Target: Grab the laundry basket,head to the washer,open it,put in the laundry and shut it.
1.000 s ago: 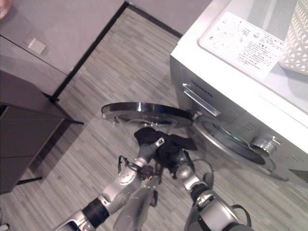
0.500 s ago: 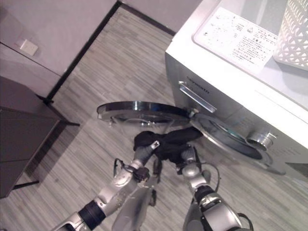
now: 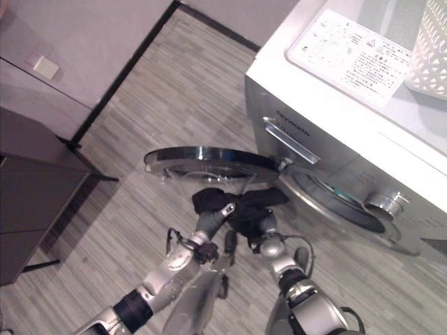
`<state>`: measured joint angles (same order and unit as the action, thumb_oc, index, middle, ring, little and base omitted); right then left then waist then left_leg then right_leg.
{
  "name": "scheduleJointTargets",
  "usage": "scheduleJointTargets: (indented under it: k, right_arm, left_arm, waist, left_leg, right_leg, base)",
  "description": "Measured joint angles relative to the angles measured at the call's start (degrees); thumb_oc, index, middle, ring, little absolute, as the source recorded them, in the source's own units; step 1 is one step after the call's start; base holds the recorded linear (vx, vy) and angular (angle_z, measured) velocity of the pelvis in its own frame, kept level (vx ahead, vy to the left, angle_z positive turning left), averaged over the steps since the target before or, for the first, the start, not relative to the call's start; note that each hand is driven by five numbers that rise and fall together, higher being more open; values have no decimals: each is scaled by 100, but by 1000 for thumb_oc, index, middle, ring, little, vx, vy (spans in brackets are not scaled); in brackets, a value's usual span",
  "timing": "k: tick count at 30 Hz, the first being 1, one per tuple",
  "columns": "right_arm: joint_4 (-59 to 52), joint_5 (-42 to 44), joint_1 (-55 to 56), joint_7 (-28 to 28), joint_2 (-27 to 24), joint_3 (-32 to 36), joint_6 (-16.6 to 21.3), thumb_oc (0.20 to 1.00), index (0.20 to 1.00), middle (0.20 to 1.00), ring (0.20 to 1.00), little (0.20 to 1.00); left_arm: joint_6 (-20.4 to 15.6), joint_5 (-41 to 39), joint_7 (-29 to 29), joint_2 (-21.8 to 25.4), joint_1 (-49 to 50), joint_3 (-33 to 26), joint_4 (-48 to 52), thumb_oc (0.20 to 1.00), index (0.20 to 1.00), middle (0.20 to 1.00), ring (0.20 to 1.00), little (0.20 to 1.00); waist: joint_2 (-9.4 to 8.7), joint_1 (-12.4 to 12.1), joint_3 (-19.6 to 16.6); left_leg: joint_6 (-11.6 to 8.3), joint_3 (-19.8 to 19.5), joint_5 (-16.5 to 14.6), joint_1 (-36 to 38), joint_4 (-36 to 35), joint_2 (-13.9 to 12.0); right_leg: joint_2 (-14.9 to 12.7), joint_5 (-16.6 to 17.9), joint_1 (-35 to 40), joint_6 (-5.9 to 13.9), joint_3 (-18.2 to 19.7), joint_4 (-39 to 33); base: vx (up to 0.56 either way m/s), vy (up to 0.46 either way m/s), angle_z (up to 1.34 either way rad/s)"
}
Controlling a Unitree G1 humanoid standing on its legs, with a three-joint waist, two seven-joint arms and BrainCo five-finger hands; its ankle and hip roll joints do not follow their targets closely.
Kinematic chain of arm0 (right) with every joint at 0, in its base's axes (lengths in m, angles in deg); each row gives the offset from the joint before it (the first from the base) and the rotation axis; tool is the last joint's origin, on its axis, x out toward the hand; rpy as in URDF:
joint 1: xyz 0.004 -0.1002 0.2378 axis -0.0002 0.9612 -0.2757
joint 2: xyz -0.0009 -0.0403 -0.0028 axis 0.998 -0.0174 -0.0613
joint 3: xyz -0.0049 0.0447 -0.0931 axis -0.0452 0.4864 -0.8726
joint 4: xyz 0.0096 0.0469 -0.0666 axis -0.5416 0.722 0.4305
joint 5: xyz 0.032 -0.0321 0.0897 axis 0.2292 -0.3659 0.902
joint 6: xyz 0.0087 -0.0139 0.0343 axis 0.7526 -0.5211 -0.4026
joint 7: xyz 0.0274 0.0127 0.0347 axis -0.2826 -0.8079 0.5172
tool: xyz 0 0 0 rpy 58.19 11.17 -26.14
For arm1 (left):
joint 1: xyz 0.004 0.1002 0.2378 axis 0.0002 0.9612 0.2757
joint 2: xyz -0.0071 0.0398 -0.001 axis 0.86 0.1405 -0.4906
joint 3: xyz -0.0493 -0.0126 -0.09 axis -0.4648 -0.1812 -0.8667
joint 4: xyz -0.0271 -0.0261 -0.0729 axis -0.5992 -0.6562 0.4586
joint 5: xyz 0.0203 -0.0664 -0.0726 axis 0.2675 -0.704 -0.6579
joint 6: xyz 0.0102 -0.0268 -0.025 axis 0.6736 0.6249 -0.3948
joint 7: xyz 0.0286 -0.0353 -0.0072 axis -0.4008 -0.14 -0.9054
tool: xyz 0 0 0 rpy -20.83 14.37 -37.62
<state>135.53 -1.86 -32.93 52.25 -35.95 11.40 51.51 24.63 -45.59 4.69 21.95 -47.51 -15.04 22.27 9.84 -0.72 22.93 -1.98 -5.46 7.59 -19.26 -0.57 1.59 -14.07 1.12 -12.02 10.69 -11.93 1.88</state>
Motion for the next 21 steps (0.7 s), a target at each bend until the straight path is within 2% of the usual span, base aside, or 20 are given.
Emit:
scheduleJointTargets:
  k: [4,7,8,10,12,15,19,21]
  right_arm:
    - [-280,49,170,-237,-44,427,1,200,200,200,200,200]
    - [-804,254,385,-471,-170,946,30,200,200,200,200,200]
    - [-1060,275,455,-607,-332,1188,73,200,200,200,200,200]
    - [-1696,245,621,-715,-535,1495,72,200,200,200,200,200]
    - [-2079,191,600,-950,-860,1782,138,200,200,200,200,200]
    - [-2317,-99,514,-1252,-1107,2202,126,200,200,200,200,200]
    - [-2589,-479,262,-1754,-1078,2520,131,200,200,200,200,200]
    - [-2659,-514,222,-1831,-1064,2529,136,200,200,200,200,200]
  left_arm:
    - [166,273,138,286,-35,45,53,1000,1000,1000,1000,1000]
    - [334,703,317,752,42,13,127,1000,1000,1000,1000,1000]
    - [419,887,423,1063,212,-28,173,1000,1000,1000,1000,1000]
    - [421,1040,563,1373,664,-279,320,1000,1000,1000,1000,1000]
    - [447,1090,584,1472,1137,-541,248,1000,1000,1000,1000,1000]
    - [429,1093,602,1414,1476,-692,258,1000,1000,1000,1000,1000]
    - [410,1006,599,1194,1617,-742,240,1000,1000,1000,1000,1000]
    - [397,961,598,1161,1613,-743,248,1000,1000,1000,1000,1000]
  waist:
    - [48,14,21]
    - [154,50,63]
    - [244,91,94]
    - [326,116,120]
    - [462,150,137]
    - [560,149,141]
    - [614,148,132]
    - [633,150,124]
  left_leg:
    - [5,1,4,3,-7,2]
    - [24,12,29,17,-60,3]
    - [25,25,36,17,-81,17]
    - [32,98,40,10,-144,17]
    - [66,144,65,9,-180,66]
    - [79,152,73,9,-203,128]
    - [121,254,103,-31,-269,186]
    - [121,276,103,-55,-271,198]
  right_leg:
    - [-1,0,0,0,4,0]
    - [-6,6,-8,10,8,-8]
    - [-22,11,-12,18,9,-22]
    - [-51,5,-85,16,63,-26]
    - [-121,46,-110,83,88,-52]
    - [-188,46,-115,109,93,-58]
    - [-263,57,-261,161,215,-43]
    - [-277,56,-298,169,227,-40]
  base:
    - [0,0,0]
    - [-9,27,0]
    - [-12,38,-1]
    - [-12,38,-10]
    - [-6,47,-6]
    - [9,49,2]
    - [-3,51,-9]
    - [-4,21,-6]
